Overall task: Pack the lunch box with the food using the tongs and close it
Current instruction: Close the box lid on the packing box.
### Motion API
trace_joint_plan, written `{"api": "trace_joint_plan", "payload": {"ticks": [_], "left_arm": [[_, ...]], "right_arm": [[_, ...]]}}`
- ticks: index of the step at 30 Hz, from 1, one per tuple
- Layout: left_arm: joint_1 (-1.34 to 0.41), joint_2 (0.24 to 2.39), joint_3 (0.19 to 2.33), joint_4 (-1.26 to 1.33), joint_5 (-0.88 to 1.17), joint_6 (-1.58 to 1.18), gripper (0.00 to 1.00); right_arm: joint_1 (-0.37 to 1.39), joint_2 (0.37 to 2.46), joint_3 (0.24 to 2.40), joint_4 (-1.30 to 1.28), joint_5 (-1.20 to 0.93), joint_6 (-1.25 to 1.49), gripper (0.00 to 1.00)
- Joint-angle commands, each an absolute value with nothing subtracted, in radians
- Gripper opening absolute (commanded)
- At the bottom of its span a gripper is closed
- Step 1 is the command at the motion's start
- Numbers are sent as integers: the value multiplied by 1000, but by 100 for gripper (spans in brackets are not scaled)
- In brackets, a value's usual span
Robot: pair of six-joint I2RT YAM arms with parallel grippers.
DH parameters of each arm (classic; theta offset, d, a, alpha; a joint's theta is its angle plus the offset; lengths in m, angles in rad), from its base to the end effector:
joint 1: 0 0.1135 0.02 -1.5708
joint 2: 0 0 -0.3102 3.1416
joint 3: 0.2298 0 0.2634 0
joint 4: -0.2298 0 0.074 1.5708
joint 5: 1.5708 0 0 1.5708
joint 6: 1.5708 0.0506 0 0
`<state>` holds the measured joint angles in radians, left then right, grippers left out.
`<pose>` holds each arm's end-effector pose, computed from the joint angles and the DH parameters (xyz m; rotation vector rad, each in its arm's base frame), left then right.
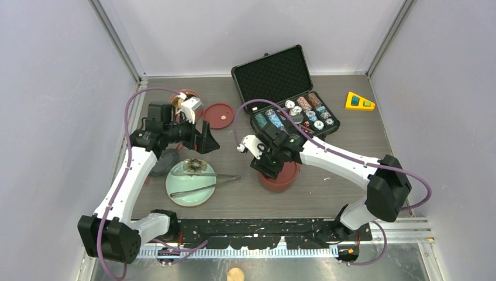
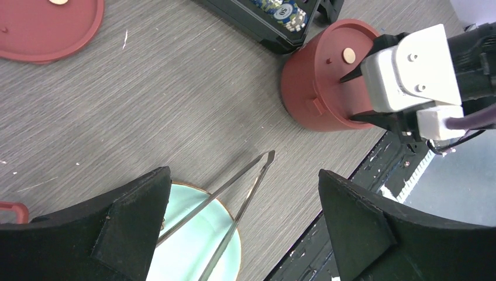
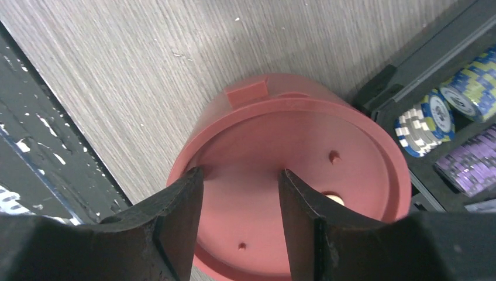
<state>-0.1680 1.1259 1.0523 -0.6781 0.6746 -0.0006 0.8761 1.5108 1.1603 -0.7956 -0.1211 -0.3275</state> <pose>0.2211 -0.0696 0.3570 0.5279 2.2070 -0.8660 0.1964 0.2452 0.2782 -1.5850 2.2445 0.3208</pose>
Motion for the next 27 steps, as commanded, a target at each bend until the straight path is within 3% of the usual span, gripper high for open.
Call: {"api": "trace_joint_plan", "payload": {"ticks": [1, 9, 17, 27], "left_arm": [[-161, 1089, 1070, -687, 688, -24, 100], [-161, 1092, 1071, -684, 692, -28, 100], [-161, 1097, 1101, -712, 668, -5, 100], [-161, 1161, 1180, -757, 463, 122, 100]], "right_arm": [[880, 1543, 1075, -742, -98, -351, 55], [879, 1539, 993, -714, -114, -354, 54], [776, 1384, 1176, -827, -191, -343, 55], [692, 1333, 1102, -861, -192, -379, 55]]}}
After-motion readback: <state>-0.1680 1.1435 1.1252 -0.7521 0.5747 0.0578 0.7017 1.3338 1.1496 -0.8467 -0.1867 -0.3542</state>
